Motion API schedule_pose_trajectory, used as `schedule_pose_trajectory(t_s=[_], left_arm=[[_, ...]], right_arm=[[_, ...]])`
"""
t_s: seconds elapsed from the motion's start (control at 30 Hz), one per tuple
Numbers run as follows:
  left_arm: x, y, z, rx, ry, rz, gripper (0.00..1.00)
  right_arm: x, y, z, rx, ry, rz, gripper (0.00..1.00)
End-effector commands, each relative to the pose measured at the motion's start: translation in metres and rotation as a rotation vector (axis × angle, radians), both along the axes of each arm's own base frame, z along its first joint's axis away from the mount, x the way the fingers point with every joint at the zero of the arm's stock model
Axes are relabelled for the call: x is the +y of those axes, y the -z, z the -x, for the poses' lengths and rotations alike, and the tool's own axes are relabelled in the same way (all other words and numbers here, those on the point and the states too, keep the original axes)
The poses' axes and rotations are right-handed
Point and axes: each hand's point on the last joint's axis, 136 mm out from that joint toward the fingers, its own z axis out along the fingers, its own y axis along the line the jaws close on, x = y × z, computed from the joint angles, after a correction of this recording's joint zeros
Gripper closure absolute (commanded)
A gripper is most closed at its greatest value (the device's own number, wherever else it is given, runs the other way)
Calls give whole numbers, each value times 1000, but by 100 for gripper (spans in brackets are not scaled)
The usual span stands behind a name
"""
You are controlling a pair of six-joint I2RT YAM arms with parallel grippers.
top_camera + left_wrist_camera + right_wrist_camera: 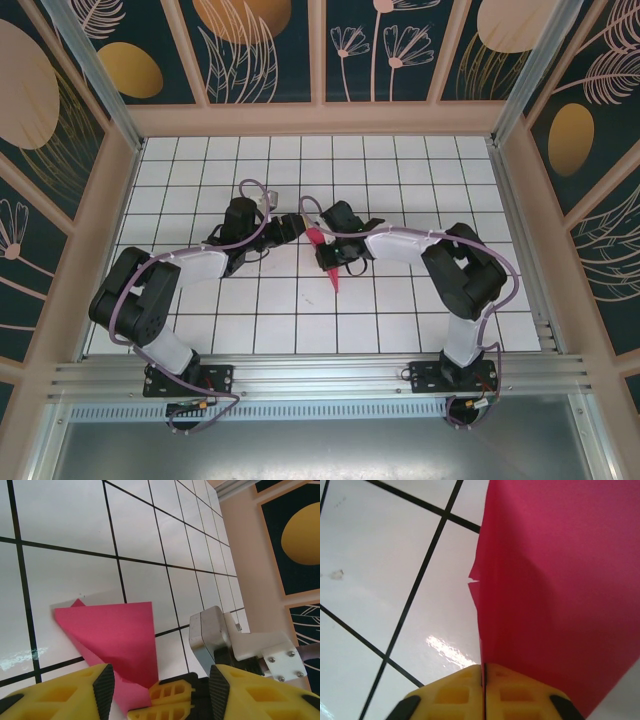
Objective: Fold a paper plane with a square sheet of paper (pick it up from the middle)
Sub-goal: Fold the wing for the fifth time at the center of the table.
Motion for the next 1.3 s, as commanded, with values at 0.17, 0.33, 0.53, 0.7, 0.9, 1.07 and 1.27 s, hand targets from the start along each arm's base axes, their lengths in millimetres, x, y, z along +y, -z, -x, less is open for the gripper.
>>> schedule_pose_trajectory(t_s=[0.17,0.33,0.53,0.7,0.9,1.07,1.27], left_arm=[[-6,-13,6,-20,33,35,44],[-21,-13,16,-7,76,61,46],[-32,-3,27,27,90,90,48],[-41,3,35,54,107,146,49],[-46,14,41,77,117,183,49],[-46,28,41,100,112,161,49],[-47,39,43,106,113,148,49]], right_arm=[[13,-40,24,129,-103,-414,100],[19,-49,45,203,-209,-553,100],[13,-41,47,246,-204,-621,100],[8,-27,44,269,-171,-606,100],[1,-4,38,293,-94,-551,100],[-2,3,35,287,-43,-543,100],[-6,10,34,292,-2,-537,100]])
